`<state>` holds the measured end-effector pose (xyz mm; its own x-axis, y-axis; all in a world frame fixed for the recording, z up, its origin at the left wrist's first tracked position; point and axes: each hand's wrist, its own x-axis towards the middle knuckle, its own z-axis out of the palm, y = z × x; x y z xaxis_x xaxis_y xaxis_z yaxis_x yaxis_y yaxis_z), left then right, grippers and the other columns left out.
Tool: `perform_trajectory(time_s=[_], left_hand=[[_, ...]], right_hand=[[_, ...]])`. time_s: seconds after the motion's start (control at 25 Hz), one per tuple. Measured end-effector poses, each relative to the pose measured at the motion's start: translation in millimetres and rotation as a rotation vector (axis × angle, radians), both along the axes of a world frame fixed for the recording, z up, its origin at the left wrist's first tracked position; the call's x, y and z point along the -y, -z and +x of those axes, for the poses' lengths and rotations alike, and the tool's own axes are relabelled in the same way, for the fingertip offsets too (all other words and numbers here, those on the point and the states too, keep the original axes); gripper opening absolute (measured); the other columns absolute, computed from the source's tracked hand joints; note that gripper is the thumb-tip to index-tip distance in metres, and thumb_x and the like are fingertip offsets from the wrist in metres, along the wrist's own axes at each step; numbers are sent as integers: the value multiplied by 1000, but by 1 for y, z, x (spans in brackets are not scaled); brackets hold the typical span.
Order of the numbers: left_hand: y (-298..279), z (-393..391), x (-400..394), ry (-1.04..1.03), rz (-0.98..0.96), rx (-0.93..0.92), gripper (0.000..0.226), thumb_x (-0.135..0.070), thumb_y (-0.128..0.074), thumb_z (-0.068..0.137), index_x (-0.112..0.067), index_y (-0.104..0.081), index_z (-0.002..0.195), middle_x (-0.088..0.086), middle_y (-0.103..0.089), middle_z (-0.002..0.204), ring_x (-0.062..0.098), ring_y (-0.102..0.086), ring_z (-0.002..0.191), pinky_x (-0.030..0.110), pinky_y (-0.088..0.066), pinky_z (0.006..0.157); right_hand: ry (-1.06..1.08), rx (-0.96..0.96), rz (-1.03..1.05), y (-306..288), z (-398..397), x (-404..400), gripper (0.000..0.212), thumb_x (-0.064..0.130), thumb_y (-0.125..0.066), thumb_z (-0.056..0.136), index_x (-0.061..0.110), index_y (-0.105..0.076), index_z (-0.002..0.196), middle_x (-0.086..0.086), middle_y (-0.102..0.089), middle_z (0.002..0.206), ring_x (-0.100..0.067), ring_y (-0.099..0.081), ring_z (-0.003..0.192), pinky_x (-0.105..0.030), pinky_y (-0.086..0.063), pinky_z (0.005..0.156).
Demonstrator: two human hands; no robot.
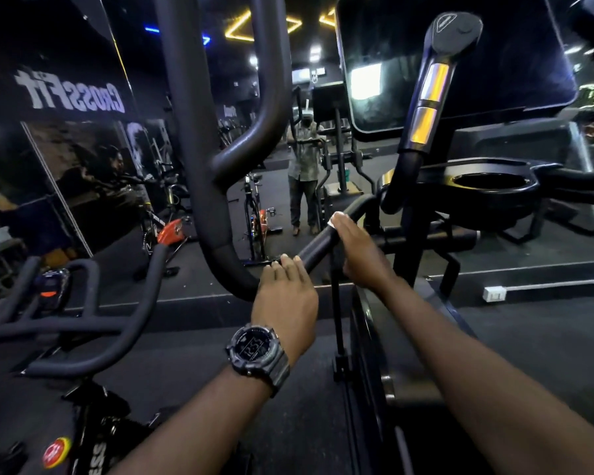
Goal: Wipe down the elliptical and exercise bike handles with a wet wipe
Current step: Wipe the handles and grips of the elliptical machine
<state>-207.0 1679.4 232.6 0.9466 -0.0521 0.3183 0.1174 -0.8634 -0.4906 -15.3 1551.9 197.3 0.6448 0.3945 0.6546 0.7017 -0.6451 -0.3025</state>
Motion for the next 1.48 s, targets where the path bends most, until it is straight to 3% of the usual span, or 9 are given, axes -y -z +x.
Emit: perform_trajectory(time_s=[0.24,0.4,0.56,0.72,0.84,1.08,1.28,1.4,1.48], left_hand=[[12,-16,7,17,15,49,92,-39,-50,94,18,0,147,39,-7,154,48,-16,143,55,-8,118],[16,-23,3,59,26,106,91,-40,-50,94,17,-4,148,38,-6,155,47,-15,143,54,-5,119],[16,-23,-4,85,51,101,89,-39,-50,93,16,-7,148,38,-9,155,47,-17,143,54,-10,120],[18,-24,-9,126,24,102,89,-39,-53,93,15,-9,148,37,-10,155,47,-17,143,53,-11,121],[16,-23,-10,142,41,101,88,-37,-51,95,17,-7,148,39,-8,154,48,-15,143,54,-10,120],[14,-29,-27,212,35,172,74,-33,-56,89,12,-35,143,33,-37,147,43,-36,136,50,-14,121],[9,-39,-90,634,181,381,34,-8,-42,98,1,-65,121,16,-66,124,33,-59,118,49,-33,115],[4,-41,-105,746,162,601,16,-7,-60,94,-4,-72,104,13,-70,112,32,-61,111,50,-41,108],[-1,-41,-108,756,41,737,10,-15,-71,88,-6,-72,94,13,-69,103,31,-55,106,48,-43,104]], right_hand=[[-377,139,-544,-42,-13,-21,38,-4,-56,75,17,-59,107,1,-59,108,-12,-53,101,-26,-41,93],[-238,115,-510,-55,5,-15,39,2,-70,71,17,-57,105,1,-58,104,-22,-58,101,-35,-46,90],[-393,160,-627,-42,-7,-28,34,1,-65,75,22,-57,101,11,-54,99,-6,-51,93,-26,-43,90],[-132,82,-597,-64,17,-5,53,25,-83,64,16,-55,108,-4,-56,106,-25,-55,98,-35,-41,87],[-325,73,-685,-57,-5,-20,53,35,-78,63,19,-55,108,3,-56,103,-14,-52,92,-27,-43,86],[-497,-197,-388,-53,-45,-17,43,32,-62,80,20,-56,121,9,-56,111,-8,-54,102,-34,-49,93],[-535,-157,-143,-39,-80,-32,36,16,-40,89,16,-64,116,5,-61,109,-12,-54,105,-41,-44,96],[-540,-484,-96,-51,-112,-59,34,27,-32,98,17,-64,98,-1,-64,98,-16,-58,93,-43,-47,89],[-723,-866,179,-66,-142,-82,35,31,-30,101,13,-58,90,-8,-57,90,-21,-53,84,-40,-42,83]])
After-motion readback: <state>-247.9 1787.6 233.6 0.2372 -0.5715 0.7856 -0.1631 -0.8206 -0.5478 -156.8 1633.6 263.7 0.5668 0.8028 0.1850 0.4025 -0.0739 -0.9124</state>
